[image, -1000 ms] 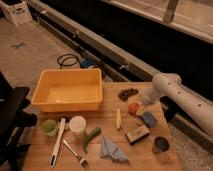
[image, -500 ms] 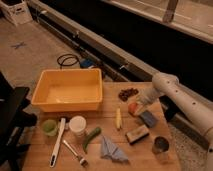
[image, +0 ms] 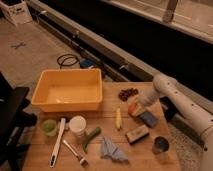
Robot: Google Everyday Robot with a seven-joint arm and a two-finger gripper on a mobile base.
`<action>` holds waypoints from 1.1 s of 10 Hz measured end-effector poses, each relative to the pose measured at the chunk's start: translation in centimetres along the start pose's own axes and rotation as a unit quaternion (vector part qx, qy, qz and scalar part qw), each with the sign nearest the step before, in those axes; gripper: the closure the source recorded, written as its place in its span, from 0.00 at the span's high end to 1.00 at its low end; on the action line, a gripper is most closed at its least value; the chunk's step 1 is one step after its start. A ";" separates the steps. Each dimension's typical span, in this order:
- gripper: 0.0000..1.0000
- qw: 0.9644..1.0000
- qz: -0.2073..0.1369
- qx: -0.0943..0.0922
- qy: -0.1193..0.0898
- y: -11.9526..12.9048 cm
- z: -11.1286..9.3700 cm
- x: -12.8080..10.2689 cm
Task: Place apple in paper cup
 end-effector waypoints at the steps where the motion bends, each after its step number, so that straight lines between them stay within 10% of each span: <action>1: 0.18 1.000 0.001 -0.001 0.000 0.2 0.0 0.0; 3: 0.02 1.000 0.009 0.021 0.007 0.2 -1.5 -0.3; 7: 0.00 0.997 -0.020 0.075 0.005 0.6 -8.3 -4.6; 11: 0.00 0.991 -0.100 0.075 -0.045 2.7 -11.1 -14.2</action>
